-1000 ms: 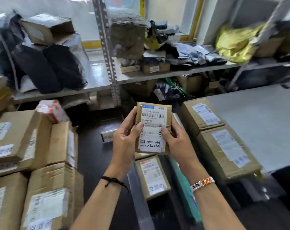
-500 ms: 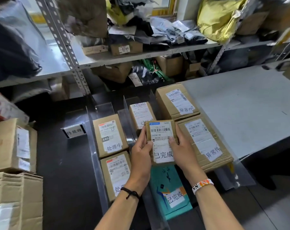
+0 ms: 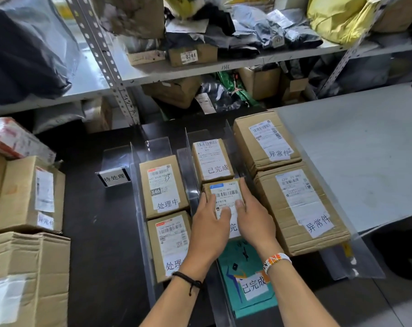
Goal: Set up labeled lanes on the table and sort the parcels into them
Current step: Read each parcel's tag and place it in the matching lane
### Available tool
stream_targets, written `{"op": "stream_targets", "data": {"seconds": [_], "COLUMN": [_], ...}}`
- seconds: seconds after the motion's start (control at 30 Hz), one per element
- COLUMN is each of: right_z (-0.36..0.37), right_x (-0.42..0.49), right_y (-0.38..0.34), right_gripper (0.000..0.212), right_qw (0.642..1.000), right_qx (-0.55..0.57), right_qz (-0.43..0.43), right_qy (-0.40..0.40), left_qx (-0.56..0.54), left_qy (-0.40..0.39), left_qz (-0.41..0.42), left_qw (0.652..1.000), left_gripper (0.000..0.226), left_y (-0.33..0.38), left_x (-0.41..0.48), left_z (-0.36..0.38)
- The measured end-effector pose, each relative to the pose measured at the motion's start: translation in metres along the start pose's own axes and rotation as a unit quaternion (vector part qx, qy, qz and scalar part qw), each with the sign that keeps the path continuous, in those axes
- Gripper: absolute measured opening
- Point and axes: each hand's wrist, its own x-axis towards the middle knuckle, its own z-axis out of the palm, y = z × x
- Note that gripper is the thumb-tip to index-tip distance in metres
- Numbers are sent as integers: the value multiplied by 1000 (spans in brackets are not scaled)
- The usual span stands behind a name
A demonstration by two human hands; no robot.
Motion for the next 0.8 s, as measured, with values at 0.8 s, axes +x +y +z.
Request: {"op": "stream_targets", "data": {"seconds": [0.8], "right_z": [110], "right_x": [-47], "right_y": [-228], "right_gripper": [50], "right_qw": [950], "right_qx": [-12], "right_qz": [-308], "right_qy": [59], "left_qx": [116], "left_qy": [251], "left_qz": [-31], "left_qw": [961], "left_gripper": [51], "left_y": [-13], "left_x": [-48], "left_z": [-237]}}
